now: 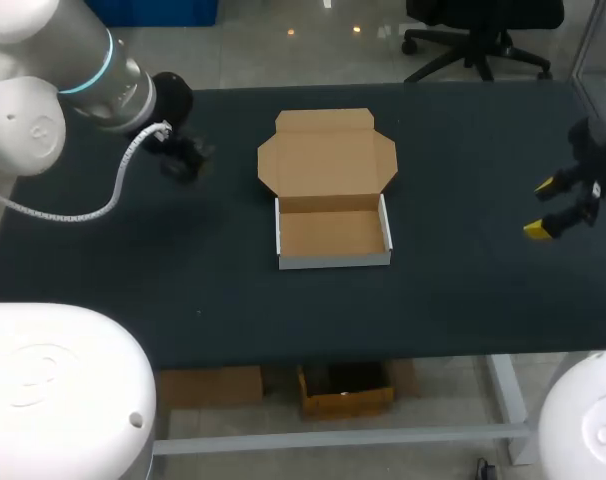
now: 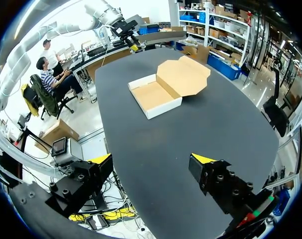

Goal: Assemble the packaging by folding the flat box into shape, placing the metal phone stand inside, and closing the box properly

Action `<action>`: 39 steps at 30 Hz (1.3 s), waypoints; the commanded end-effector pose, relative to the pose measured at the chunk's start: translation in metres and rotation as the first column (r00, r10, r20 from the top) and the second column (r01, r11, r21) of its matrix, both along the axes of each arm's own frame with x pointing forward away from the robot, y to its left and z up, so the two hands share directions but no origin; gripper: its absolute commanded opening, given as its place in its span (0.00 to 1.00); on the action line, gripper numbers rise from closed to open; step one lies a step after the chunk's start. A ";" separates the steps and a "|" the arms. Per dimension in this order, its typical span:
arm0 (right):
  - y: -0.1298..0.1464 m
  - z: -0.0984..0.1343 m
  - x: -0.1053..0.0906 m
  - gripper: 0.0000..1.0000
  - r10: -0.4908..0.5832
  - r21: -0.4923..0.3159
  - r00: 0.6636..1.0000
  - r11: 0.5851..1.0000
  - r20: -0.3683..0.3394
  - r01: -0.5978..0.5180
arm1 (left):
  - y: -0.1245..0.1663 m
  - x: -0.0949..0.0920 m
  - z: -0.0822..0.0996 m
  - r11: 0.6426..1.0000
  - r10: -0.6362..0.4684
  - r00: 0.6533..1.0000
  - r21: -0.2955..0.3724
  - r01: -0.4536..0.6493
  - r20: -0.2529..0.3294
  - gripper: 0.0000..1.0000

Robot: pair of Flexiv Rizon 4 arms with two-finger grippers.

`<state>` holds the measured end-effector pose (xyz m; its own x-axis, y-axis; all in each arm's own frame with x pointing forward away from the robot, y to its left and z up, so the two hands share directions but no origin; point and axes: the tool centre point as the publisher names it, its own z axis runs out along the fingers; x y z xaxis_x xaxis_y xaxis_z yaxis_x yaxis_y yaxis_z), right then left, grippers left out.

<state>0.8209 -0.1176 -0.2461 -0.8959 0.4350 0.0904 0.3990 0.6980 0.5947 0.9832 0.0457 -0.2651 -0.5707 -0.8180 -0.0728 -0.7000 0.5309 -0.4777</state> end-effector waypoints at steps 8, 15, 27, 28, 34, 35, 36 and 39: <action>-0.001 0.000 -0.001 1.00 0.002 0.004 1.000 1.000 0.002 -0.002 | -0.015 -0.003 0.005 0.999 -0.037 0.999 -0.007 0.037 0.022 0.00; -0.001 0.000 -0.001 1.00 0.002 0.004 1.000 1.000 0.002 -0.002 | -0.042 -0.015 0.010 0.994 -0.101 0.994 -0.026 0.103 0.042 0.00; 0.002 0.000 -0.001 1.00 0.052 0.007 0.997 0.999 0.059 -0.052 | -0.079 -0.035 0.004 0.985 -0.168 0.985 -0.038 0.170 0.041 0.00; 0.003 0.001 -0.001 1.00 0.059 0.005 0.996 0.998 0.070 -0.059 | -0.082 -0.038 0.003 0.984 -0.173 0.984 -0.040 0.175 0.042 0.00; 0.003 0.002 -0.001 1.00 0.090 0.019 0.991 0.996 0.095 -0.092 | -0.101 -0.046 -0.001 0.977 -0.205 0.978 -0.054 0.207 0.036 0.00; 0.003 0.001 -0.001 1.00 0.095 0.022 0.991 0.995 0.099 -0.098 | -0.103 -0.047 -0.002 0.976 -0.207 0.978 -0.053 0.209 0.036 0.00; 0.003 0.001 -0.001 1.00 0.102 0.030 0.989 0.994 0.104 -0.105 | -0.106 -0.048 -0.003 0.974 -0.217 0.976 -0.055 0.219 0.033 0.00; 0.004 0.001 -0.001 1.00 0.108 0.042 0.988 0.993 0.109 -0.113 | -0.114 -0.050 -0.005 0.971 -0.231 0.973 -0.057 0.232 0.028 0.00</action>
